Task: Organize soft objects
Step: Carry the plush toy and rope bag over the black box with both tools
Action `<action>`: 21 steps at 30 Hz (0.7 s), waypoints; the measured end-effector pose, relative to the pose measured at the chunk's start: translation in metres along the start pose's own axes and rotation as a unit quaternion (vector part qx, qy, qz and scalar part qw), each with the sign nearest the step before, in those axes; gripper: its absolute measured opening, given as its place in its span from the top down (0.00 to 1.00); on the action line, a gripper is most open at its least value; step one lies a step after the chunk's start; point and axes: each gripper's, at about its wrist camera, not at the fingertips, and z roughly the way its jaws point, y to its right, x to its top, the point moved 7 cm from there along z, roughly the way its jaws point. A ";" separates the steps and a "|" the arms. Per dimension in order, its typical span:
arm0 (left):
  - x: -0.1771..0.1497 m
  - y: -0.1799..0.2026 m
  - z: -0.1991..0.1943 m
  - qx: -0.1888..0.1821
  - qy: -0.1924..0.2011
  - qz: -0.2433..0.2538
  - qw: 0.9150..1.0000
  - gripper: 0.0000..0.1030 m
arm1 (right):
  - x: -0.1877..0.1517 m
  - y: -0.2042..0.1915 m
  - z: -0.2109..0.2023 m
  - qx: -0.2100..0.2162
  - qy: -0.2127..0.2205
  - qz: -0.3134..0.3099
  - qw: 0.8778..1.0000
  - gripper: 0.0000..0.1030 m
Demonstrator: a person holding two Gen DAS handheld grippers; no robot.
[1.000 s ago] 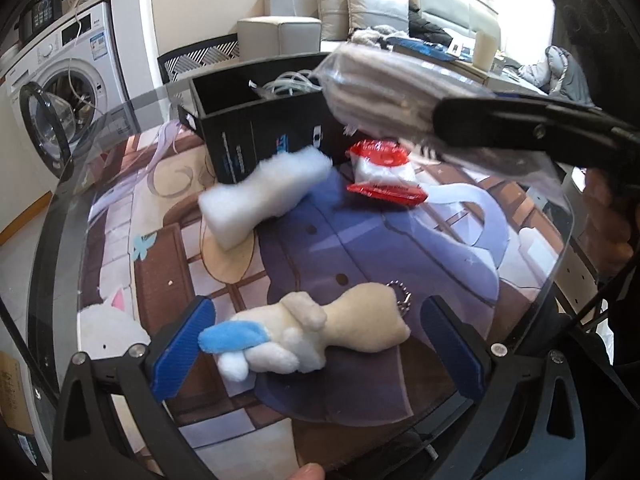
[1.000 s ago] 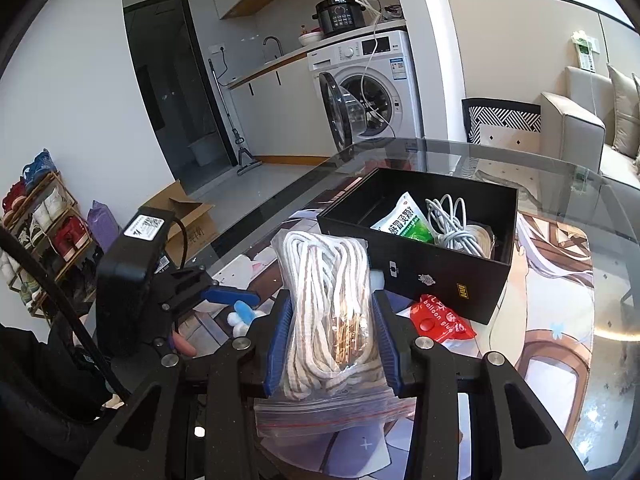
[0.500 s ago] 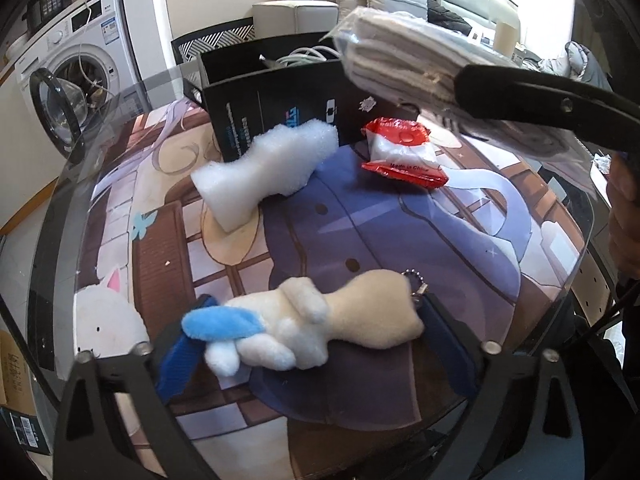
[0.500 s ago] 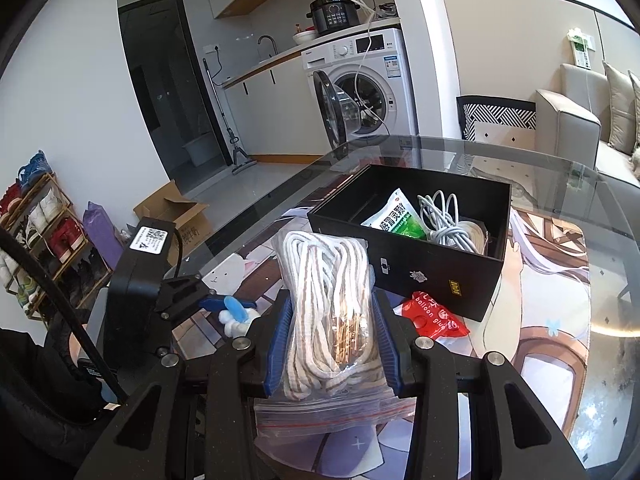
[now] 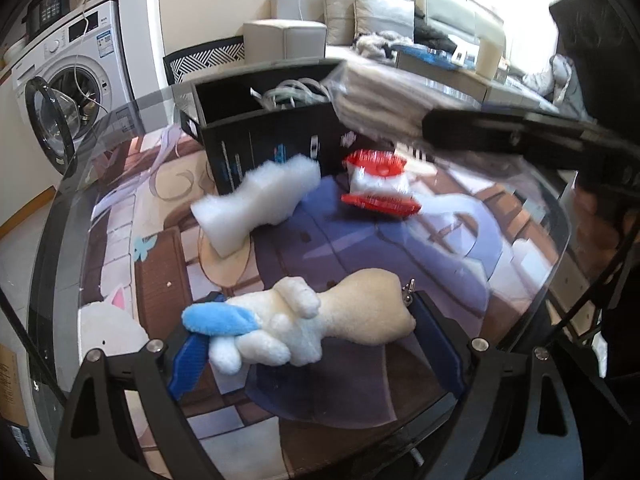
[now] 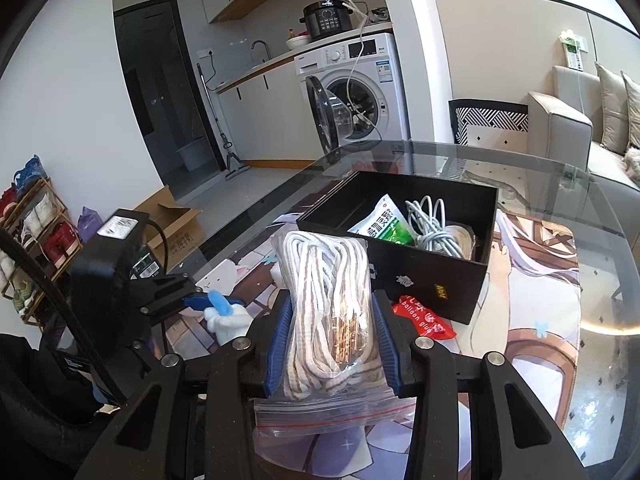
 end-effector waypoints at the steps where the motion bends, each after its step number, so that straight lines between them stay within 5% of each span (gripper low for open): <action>1: 0.003 -0.001 -0.003 -0.004 0.008 -0.004 1.000 0.12 | 0.001 0.001 0.000 -0.003 0.002 0.000 1.000 0.61; 21: 0.045 -0.030 -0.036 0.010 0.096 -0.067 0.993 0.12 | 0.009 0.028 -0.013 -0.036 0.033 0.038 0.998 0.61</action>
